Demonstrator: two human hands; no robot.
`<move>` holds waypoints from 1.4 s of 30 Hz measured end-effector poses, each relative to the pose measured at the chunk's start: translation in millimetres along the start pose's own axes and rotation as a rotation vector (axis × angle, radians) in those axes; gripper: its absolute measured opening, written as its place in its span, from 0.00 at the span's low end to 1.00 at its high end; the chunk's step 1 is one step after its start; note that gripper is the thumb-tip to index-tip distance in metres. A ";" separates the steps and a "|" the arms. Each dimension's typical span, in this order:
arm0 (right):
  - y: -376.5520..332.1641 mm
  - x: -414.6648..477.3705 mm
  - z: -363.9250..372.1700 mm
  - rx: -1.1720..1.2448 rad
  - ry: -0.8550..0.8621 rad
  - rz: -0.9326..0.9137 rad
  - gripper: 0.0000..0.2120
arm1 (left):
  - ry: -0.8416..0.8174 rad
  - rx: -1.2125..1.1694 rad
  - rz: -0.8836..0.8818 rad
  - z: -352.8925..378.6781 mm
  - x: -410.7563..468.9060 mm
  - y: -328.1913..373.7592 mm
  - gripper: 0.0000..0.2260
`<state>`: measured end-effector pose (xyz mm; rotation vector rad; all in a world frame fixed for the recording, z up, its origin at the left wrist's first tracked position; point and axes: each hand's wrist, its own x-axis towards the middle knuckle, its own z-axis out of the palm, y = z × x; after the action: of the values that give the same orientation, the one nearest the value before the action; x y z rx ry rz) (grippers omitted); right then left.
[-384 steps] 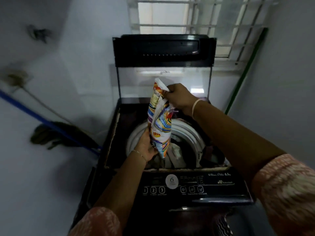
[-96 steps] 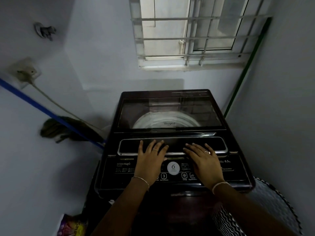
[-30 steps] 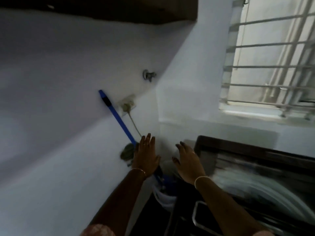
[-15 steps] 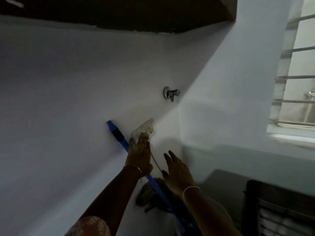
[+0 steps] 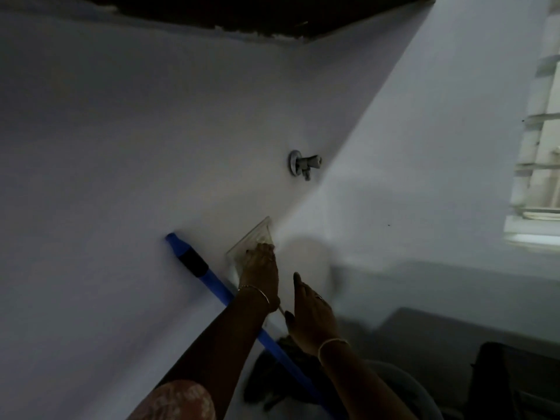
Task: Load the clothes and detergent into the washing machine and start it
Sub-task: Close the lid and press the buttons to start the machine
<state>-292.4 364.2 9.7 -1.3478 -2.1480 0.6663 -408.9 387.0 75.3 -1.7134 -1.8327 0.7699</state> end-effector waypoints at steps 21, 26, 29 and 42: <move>10.6 -19.2 -49.0 -0.194 0.054 -0.013 0.36 | 0.199 -0.357 0.019 -18.5 -21.8 10.9 0.31; 15.4 -54.0 -89.5 -0.308 0.084 -0.038 0.34 | 0.249 -0.479 0.000 -34.0 -63.2 30.5 0.31; 14.1 -80.1 -115.1 -0.354 0.080 -0.044 0.33 | 0.280 -0.543 -0.019 -56.8 -92.4 46.2 0.31; 36.5 -270.1 -195.6 -0.454 0.067 0.028 0.34 | 0.331 -0.841 0.020 -150.1 -255.0 141.2 0.32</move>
<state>-39.9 157.9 88.4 -1.6003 -2.3150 0.1365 -185.0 147.6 85.2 -2.1659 -2.0221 -0.3527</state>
